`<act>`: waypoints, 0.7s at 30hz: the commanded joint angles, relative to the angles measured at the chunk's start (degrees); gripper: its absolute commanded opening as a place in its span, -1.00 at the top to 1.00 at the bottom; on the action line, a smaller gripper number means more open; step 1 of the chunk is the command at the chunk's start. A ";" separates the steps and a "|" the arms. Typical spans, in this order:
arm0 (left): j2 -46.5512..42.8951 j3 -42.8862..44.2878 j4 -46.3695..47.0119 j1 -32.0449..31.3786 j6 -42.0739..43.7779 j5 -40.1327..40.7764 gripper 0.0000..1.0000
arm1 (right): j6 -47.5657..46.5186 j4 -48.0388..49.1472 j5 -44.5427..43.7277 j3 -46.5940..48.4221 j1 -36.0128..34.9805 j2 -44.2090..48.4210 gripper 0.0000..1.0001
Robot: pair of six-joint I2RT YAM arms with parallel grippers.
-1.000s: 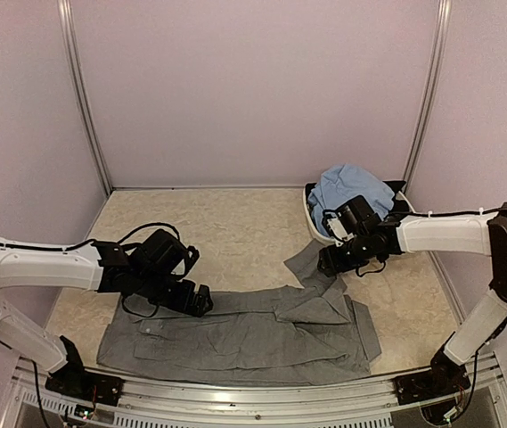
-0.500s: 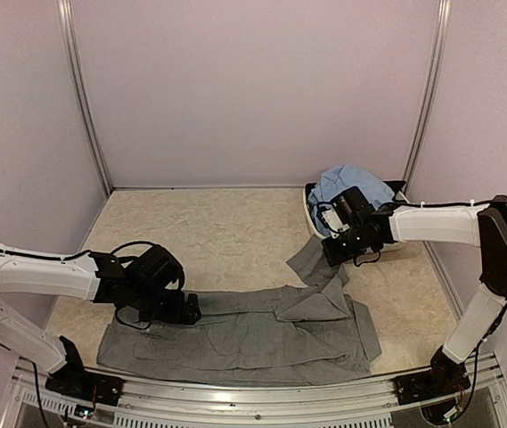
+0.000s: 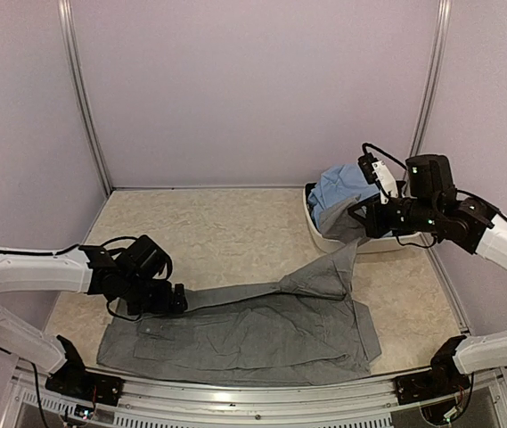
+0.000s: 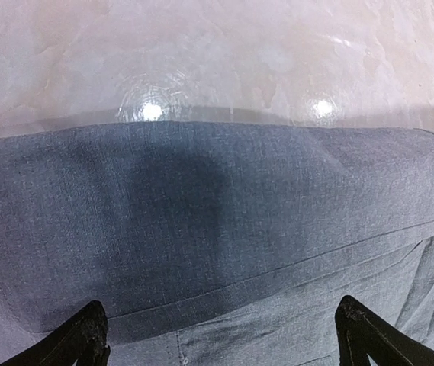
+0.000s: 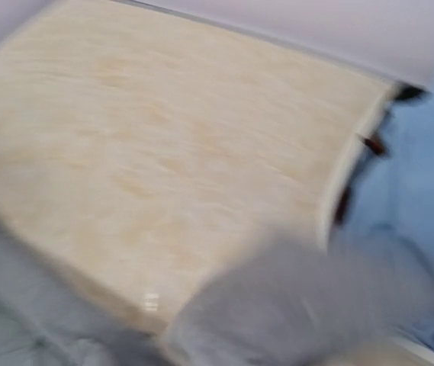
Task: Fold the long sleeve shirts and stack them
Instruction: Pick up the sleeve from the center of the board, then pass from the right arm to the left
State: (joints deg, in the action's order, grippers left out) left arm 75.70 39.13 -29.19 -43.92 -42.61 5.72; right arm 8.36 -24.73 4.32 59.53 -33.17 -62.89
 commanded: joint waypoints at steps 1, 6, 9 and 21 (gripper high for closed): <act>-0.57 -0.61 -1.30 0.93 2.38 0.41 -0.98 | -5.57 3.84 13.00 -3.84 0.41 5.48 1.00; -1.81 1.72 -0.74 1.03 4.22 -0.57 -0.98 | -7.21 7.86 25.93 -7.91 0.45 7.10 1.00; -1.49 4.62 -1.84 1.05 6.09 -0.06 -0.98 | -7.74 8.64 32.35 -9.51 0.33 6.78 1.00; 5.48 14.13 -4.09 1.03 12.12 0.70 -0.98 | -8.79 4.04 39.33 -8.65 -0.07 8.45 1.00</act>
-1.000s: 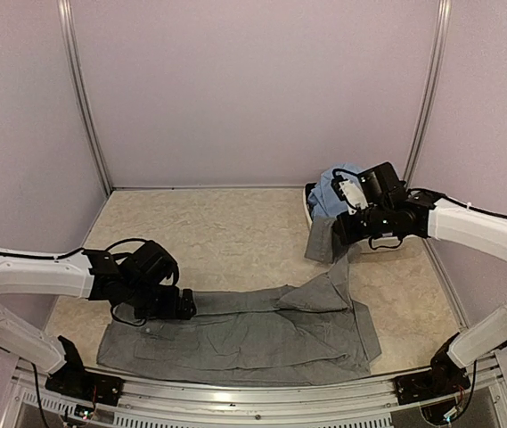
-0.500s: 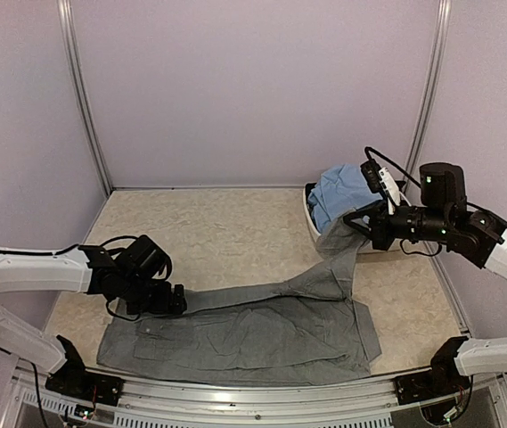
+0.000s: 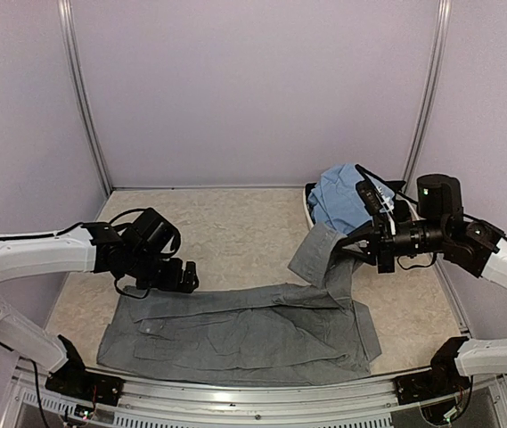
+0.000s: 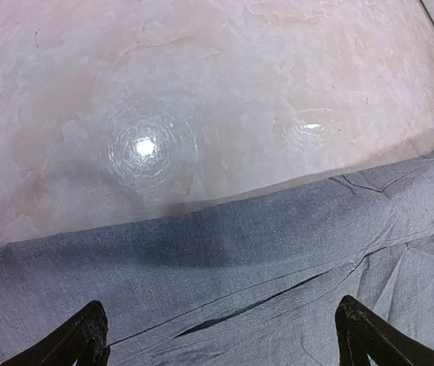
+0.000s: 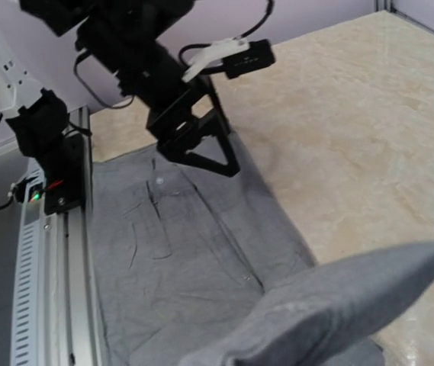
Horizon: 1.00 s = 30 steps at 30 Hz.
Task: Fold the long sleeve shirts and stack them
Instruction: Pass from the right arm to the left
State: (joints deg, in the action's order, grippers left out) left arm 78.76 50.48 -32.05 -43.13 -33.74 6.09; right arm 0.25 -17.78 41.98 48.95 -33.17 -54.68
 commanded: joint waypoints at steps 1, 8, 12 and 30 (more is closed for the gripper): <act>3.36 3.54 -1.19 0.20 3.65 0.21 -0.98 | -0.62 -3.98 1.32 2.45 -0.24 -0.18 1.00; 6.75 7.31 -1.60 -0.36 6.74 -0.04 -0.98 | -0.77 -8.32 7.50 3.42 -0.91 -0.19 1.00; 6.82 7.66 1.67 -0.84 7.09 -3.14 -0.98 | -0.42 -8.10 10.86 0.90 -1.53 -0.63 1.00; 3.55 6.91 39.56 -13.71 18.80 -41.17 -0.98 | 3.33 2.85 18.12 -3.06 -7.14 -6.77 1.00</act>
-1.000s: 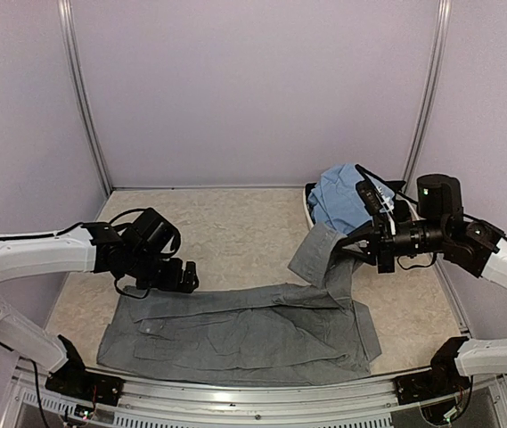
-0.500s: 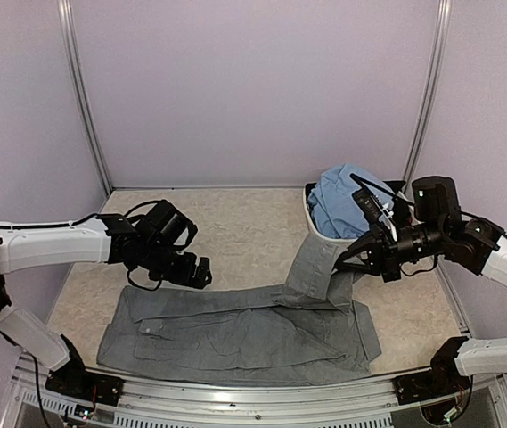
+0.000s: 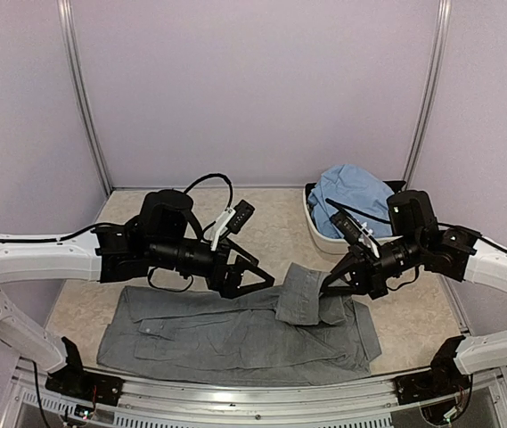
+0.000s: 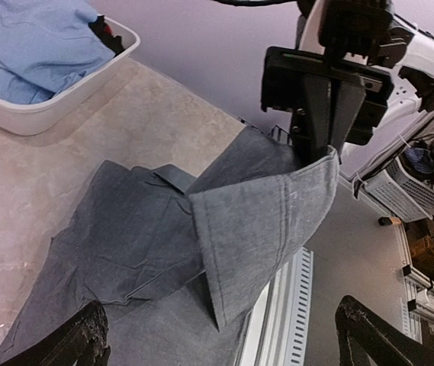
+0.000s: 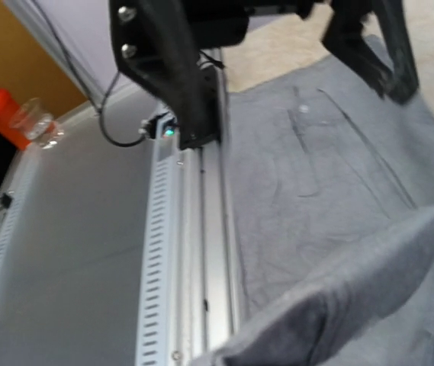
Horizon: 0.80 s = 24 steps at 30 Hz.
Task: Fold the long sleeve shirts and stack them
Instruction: Pass from the right arm to the left
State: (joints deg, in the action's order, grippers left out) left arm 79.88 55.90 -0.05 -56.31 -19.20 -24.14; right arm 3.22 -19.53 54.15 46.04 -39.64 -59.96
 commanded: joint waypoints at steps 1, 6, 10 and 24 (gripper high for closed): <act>3.13 2.03 8.35 -0.50 4.63 -12.85 -0.98 | 0.40 5.07 6.58 0.10 -0.73 -1.69 1.00; 8.79 4.96 11.26 -0.04 5.18 -17.18 -0.98 | 0.37 6.08 9.43 1.23 -0.95 -1.83 1.00; 12.48 6.55 13.01 0.20 4.67 -19.55 -0.98 | 0.95 7.04 10.72 1.04 -0.92 -0.85 1.00; 17.91 6.17 24.48 -0.24 -2.00 -34.12 0.38 | 1.85 7.99 8.67 0.32 -0.93 -0.13 1.00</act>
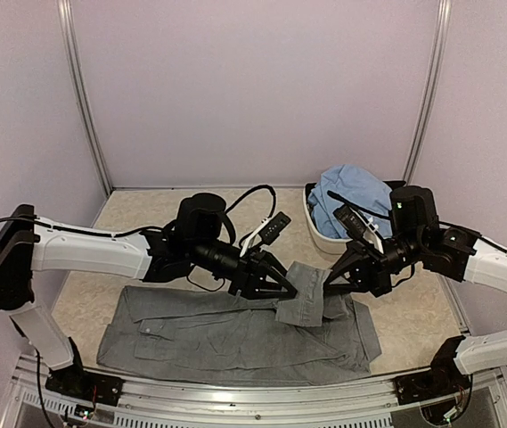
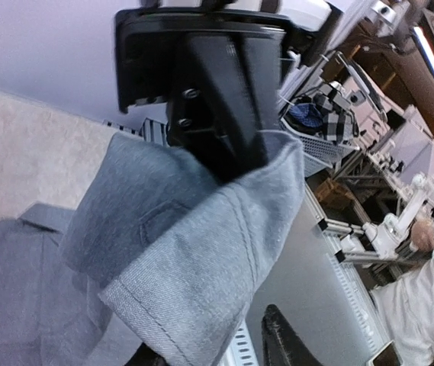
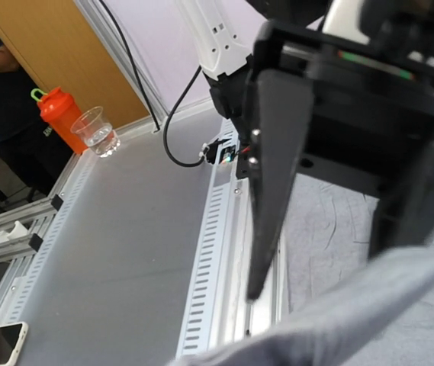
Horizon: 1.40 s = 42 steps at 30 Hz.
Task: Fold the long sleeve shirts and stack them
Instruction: Pass from the right arm to the left, then pass from the left arm to the right
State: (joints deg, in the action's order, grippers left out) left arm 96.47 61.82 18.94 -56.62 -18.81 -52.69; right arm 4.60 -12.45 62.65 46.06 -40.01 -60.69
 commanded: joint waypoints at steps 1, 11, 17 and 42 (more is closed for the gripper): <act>1.77 0.35 6.01 0.12 -3.01 -6.45 0.48 | 0.48 0.73 -0.24 0.40 -0.56 0.62 1.00; -0.98 2.66 -0.02 3.43 -4.09 -4.24 1.00 | 0.43 -8.30 -16.23 3.56 -0.11 0.31 1.00; -3.54 6.46 -0.65 7.29 -26.10 5.51 1.00 | 2.61 -15.95 -31.49 8.15 -0.02 1.25 -0.10; -4.08 0.74 24.93 1.73 -65.96 31.63 1.00 | 5.32 -2.77 -39.61 3.14 -4.60 3.86 -0.67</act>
State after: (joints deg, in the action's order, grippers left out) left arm 92.66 61.87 39.94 -54.52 -81.52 -24.10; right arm 9.32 -19.64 24.97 48.69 -43.03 -57.19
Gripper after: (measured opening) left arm 0.004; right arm 0.853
